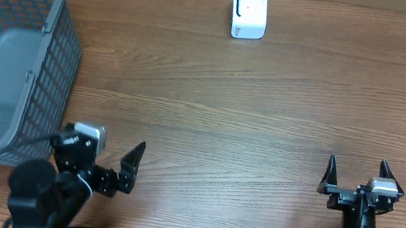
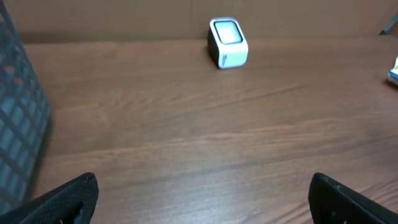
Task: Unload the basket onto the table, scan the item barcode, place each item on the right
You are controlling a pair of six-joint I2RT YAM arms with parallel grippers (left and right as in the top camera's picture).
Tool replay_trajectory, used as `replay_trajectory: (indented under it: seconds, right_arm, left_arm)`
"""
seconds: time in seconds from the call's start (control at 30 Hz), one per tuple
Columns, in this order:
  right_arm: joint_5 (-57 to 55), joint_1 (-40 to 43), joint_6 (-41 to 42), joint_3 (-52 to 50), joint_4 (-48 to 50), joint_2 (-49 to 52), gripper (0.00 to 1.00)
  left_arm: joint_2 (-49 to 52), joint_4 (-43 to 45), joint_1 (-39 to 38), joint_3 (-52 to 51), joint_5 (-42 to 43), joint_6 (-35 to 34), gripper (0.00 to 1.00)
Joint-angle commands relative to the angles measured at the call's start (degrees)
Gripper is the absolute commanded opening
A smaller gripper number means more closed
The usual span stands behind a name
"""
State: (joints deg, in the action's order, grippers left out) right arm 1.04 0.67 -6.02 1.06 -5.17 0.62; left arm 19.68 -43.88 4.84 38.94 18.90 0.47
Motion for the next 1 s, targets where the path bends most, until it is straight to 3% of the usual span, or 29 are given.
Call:
replay_trajectory:
  seconds: [0.0,0.17,0.43,0.7,0.97]
  right_arm:
    - [-0.35,-0.28,-0.02,-0.61,0.35,-0.46,1.0]
    - [-0.35,-0.28,-0.02,-0.61,0.35,-0.46,1.0]
    - [-0.35,-0.28,-0.02,-0.61,0.35,-0.46,1.0]
    - [-0.35,-0.28,-0.02,-0.61,0.35,-0.46,1.0]
    - [-0.35,-0.28,-0.02,-0.61,0.35,-0.46,1.0]
  left_arm:
    - [-3.34,1.05,-0.37,-6.01,0.15,1.07,1.0]
    - [-4.52,3.89,-0.37,-10.97,-0.09,1.11,1.0]
    - [-15.39,23.82,-0.37,-24.41,-0.31,1.29,1.0]
    - [-19.52,38.86,-0.37,-32.74,-2.1,-1.01,1.0]
    - [-19.52,43.98,-0.48,-37.92,-8.9,-5.7,1.0]
